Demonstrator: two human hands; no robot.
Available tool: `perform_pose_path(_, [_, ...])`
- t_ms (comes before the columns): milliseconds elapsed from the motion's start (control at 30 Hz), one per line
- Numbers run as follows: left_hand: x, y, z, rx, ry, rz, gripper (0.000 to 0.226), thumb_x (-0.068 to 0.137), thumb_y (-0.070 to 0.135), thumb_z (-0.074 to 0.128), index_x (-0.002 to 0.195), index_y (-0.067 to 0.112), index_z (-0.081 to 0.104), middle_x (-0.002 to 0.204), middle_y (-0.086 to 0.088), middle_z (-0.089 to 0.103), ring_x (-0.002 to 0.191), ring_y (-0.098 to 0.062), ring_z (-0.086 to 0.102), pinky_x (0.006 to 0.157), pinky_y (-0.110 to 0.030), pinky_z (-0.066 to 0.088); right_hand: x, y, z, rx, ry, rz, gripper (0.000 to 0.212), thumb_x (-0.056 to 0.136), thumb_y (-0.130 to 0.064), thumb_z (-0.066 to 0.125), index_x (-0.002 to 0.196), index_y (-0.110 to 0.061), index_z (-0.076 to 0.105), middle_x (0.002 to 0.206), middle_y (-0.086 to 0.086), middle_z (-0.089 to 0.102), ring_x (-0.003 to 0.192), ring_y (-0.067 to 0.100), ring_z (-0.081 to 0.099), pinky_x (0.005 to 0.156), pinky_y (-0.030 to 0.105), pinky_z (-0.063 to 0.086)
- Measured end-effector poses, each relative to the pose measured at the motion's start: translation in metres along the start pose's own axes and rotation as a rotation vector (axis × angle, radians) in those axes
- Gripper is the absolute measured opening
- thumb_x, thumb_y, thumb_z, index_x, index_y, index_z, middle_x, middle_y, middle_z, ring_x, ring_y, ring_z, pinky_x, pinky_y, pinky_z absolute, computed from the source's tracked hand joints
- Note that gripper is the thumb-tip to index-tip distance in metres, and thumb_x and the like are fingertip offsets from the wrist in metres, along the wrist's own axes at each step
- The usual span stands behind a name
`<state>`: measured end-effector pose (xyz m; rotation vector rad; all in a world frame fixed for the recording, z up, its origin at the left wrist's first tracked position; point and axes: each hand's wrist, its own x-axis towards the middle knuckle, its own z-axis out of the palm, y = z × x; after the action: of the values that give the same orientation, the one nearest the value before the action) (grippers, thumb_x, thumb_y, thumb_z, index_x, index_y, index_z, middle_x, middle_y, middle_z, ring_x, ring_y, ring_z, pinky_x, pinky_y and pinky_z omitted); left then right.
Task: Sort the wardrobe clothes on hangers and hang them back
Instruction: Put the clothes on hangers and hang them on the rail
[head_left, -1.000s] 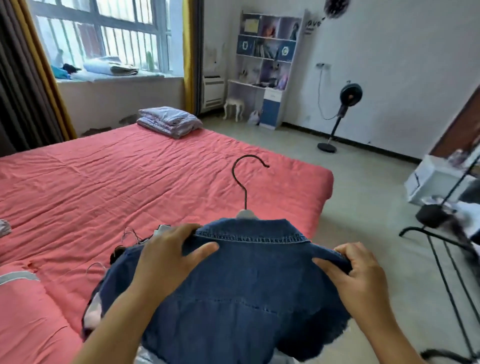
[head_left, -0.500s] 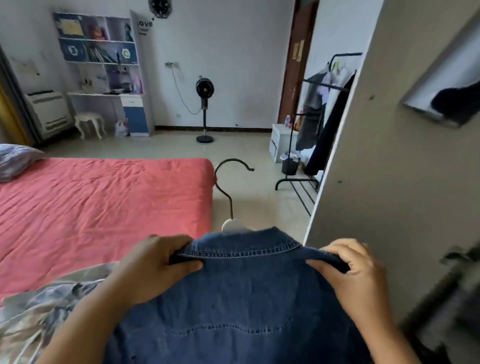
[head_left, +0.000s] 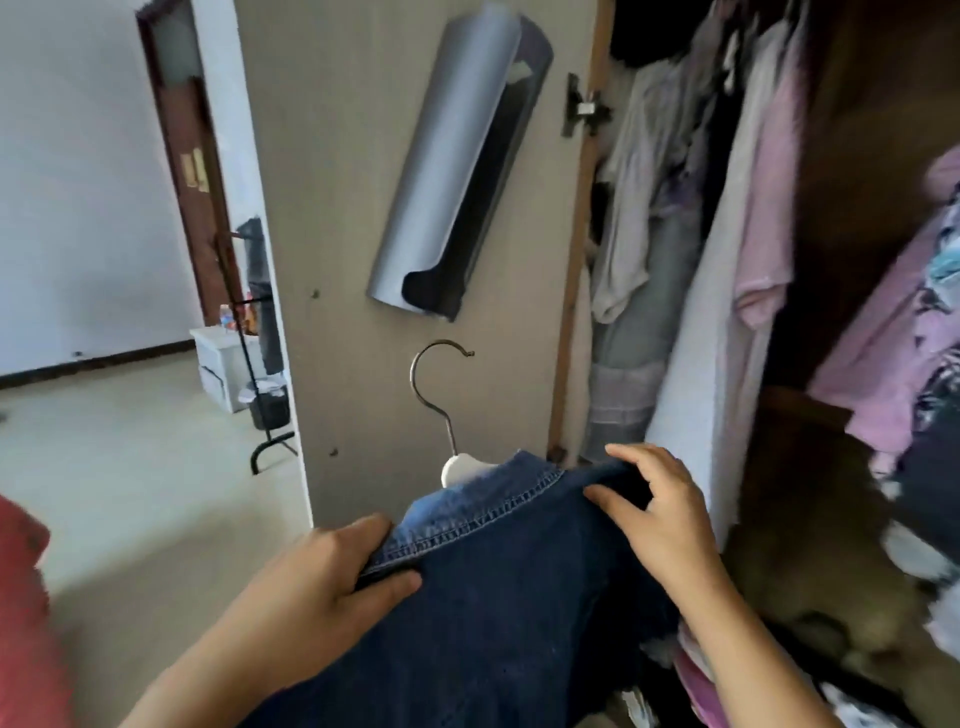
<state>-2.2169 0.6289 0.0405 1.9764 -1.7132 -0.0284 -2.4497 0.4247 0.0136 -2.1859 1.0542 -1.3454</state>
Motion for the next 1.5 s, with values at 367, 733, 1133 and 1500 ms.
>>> perform_pose_path(367, [0.121,0.087,0.013,-0.096,-0.005,0.324,0.027,0.086,0.047,0.057,0.070,0.030,0.043,0.075,0.009,0.057,0.081,-0.015,0.060,0.066,-0.029,0.043,-0.017,-0.010,-0.093,-0.087,0.412,0.247,0.041,0.077,-0.023,0.076,0.109,-0.037,0.054,0.105,-0.010,0.060,0.098,0.005,0.058,0.084,0.021,0.045])
perform_pose_path(733, [0.222,0.210,0.012,-0.072,0.022,0.391,0.008,0.087,0.019,0.049,0.090,0.011,0.051,0.105,-0.012,0.061,0.096,-0.030,0.058,0.076,-0.034,0.047,0.005,-0.019,-0.168,-0.122,0.626,0.194,0.035,0.078,-0.022,0.075,0.102,-0.039,0.057,0.100,-0.018,0.060,0.092,-0.003,0.058,0.081,0.019,0.045])
perform_pose_path(1133, [0.333,0.317,-0.008,-0.062,0.091,0.405,0.018,0.078,0.011,0.054,0.066,0.015,0.043,0.071,-0.002,0.045,0.077,-0.026,0.051,0.060,-0.029,0.039,0.110,0.009,-0.243,-0.231,0.648,0.012,0.038,0.074,-0.021,0.077,0.108,-0.030,0.063,0.099,-0.015,0.061,0.089,-0.008,0.056,0.071,0.004,0.041])
perform_pose_path(1500, [0.398,0.400,-0.021,-0.088,0.240,0.409,0.008,0.084,0.009,0.051,0.092,0.009,0.050,0.102,-0.012,0.056,0.089,-0.030,0.055,0.069,-0.033,0.043,0.177,0.041,-0.283,-0.258,0.693,-0.151,0.026,0.071,-0.019,0.080,0.095,-0.023,0.071,0.084,-0.014,0.063,0.083,-0.001,0.058,0.070,0.005,0.042])
